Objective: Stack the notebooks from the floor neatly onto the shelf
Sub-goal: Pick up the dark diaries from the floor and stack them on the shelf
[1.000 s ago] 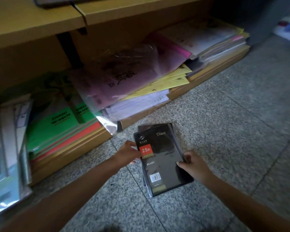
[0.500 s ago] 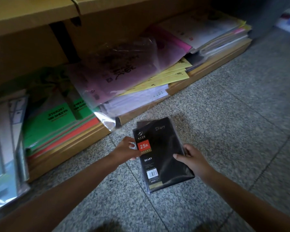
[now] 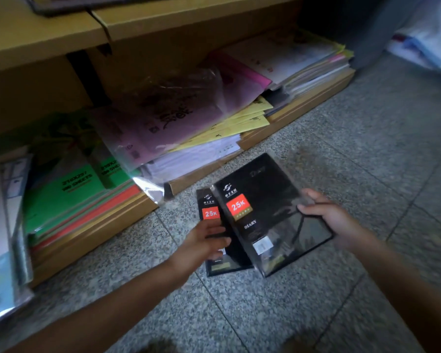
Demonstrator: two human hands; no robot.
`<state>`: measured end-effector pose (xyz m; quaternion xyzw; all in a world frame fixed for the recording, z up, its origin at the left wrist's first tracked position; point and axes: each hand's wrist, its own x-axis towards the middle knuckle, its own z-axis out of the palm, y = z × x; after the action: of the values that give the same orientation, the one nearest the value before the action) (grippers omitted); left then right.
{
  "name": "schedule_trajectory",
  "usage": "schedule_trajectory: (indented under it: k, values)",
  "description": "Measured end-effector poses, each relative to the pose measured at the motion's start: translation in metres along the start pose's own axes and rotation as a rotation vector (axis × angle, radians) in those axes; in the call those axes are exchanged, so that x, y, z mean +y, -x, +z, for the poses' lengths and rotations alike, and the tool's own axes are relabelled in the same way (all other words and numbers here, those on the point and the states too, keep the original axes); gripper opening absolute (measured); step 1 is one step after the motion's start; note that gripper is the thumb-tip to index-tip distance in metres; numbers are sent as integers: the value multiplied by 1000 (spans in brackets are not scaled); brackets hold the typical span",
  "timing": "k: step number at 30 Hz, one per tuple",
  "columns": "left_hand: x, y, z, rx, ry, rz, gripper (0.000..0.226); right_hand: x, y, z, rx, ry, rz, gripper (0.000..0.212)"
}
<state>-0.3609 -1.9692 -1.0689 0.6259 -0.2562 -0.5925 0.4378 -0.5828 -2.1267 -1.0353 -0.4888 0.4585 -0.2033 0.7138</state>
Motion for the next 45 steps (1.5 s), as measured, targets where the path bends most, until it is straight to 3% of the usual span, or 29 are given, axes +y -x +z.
schedule_trajectory:
  k: [2,8,12,15,20,25,28,32,39,41,43,45]
  values:
    - [15,9,12,-84,13,68,45,-27,6,-11,27,-41,-98,31]
    - [66,33,37,-235,76,315,45,-68,25,4,-34,-209,-342,50]
    - [96,54,44,-136,104,557,37,-104,33,38,-177,-196,-428,58]
    - [126,74,36,-28,152,697,32,-150,39,67,-214,-38,-577,62]
    - [180,112,3,152,167,926,30,-223,54,122,-201,270,-845,29]
    - [224,133,-37,327,197,1005,29,-253,52,164,-354,331,-719,21]
    - [239,141,-60,360,229,1003,25,-262,43,191,-404,120,-602,17]
    - [247,149,-81,456,292,1035,36,-286,26,224,-304,-78,-496,20]
    - [245,145,-103,507,-155,999,38,-323,-10,251,-158,37,-517,39]
    - [248,143,-105,585,-238,1004,34,-317,-12,253,-2,332,-646,42]
    - [251,141,-107,659,-257,1013,29,-304,-10,253,262,713,-919,30]
    - [253,139,-108,720,-259,1029,25,-289,-6,253,294,927,-1244,15]
